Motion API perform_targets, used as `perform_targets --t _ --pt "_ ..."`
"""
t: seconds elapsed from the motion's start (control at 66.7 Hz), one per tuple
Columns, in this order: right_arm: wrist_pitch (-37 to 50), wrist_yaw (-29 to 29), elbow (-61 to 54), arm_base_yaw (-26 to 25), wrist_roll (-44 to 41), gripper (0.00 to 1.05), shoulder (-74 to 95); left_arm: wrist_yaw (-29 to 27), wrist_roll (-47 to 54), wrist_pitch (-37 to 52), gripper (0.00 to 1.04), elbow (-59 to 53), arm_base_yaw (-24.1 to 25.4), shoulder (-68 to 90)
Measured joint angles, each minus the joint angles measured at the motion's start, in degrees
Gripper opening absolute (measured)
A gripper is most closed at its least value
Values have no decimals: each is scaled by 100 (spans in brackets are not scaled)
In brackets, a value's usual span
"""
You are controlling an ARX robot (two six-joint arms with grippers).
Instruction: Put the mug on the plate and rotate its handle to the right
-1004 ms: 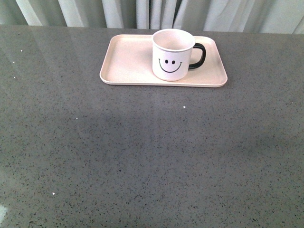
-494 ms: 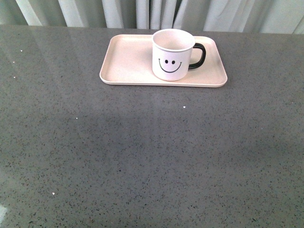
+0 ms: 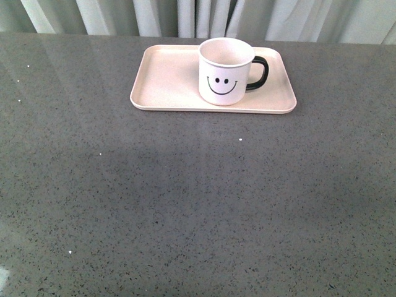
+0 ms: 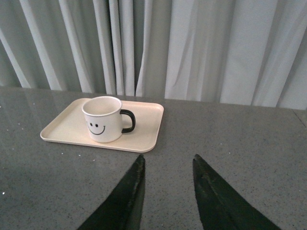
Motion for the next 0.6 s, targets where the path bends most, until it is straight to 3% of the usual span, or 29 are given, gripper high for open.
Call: perform_targets --t 0.285,0.599 --pt "-2 0 0 -2 2 96 0 0 -2 0 96 2 0 0" --pt "0 0 0 -2 2 96 0 0 -2 0 96 2 0 0"
